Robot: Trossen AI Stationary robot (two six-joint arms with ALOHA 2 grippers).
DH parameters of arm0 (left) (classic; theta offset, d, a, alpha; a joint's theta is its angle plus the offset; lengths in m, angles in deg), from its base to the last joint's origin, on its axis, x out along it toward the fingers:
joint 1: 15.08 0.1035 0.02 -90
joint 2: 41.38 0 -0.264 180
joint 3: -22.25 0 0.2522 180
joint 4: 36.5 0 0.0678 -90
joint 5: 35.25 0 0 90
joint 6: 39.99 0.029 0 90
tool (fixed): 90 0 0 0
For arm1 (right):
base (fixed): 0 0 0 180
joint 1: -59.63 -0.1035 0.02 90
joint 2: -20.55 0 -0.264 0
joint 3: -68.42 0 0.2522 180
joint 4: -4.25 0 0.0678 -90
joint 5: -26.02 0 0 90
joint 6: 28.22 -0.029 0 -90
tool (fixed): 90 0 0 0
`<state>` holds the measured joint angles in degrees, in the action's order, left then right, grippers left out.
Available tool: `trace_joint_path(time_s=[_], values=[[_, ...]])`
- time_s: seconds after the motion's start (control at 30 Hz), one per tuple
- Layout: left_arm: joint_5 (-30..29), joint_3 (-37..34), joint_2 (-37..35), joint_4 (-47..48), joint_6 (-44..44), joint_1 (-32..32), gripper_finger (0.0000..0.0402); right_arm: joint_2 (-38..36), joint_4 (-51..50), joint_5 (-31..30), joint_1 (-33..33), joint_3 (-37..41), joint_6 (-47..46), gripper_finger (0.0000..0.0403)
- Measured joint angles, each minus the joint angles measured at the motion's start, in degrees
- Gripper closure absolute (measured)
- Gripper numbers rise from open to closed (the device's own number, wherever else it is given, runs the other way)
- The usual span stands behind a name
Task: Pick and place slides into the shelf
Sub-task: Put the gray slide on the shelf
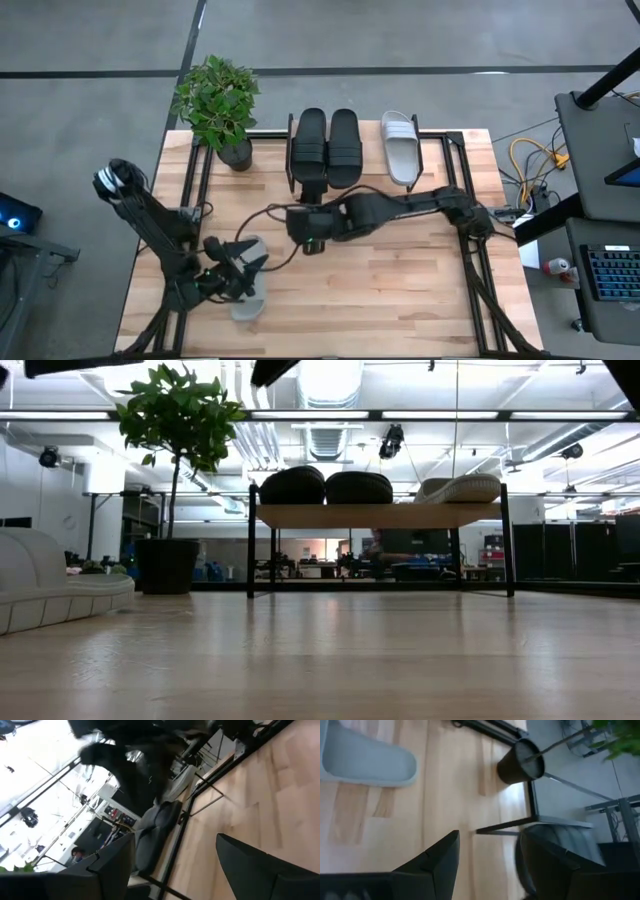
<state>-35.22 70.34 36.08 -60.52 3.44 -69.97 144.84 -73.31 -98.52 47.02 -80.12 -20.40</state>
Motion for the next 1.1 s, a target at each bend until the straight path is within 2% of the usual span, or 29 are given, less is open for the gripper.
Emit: trace_joint_path(time_s=[0.3, 0.6, 0.77, 1.1], values=[[-0.09, 1.18, 8.92, -10.16, -0.18, -1.1, 0.0139, -7.41, -3.63, 0.0, 2.49, 0.0, -0.81, 0.02], [0.02, 4.41, 14.08, -11.33, 2.66, -1.18, 0.0139, -10.29, -5.83, -0.01, 4.29, 0.0, -1.42, 0.02], [-0.05, 4.24, 9.26, -11.54, 3.7, -1.17, 0.0139, -10.16, -6.31, 0.04, 4.4, 0.0, -1.35, 0.02], [-0.07, 2.89, -7.59, -11.46, 6.01, -4.16, 0.0139, -9.81, -6.29, 0.24, 4.4, 0.07, -0.46, 0.02]])
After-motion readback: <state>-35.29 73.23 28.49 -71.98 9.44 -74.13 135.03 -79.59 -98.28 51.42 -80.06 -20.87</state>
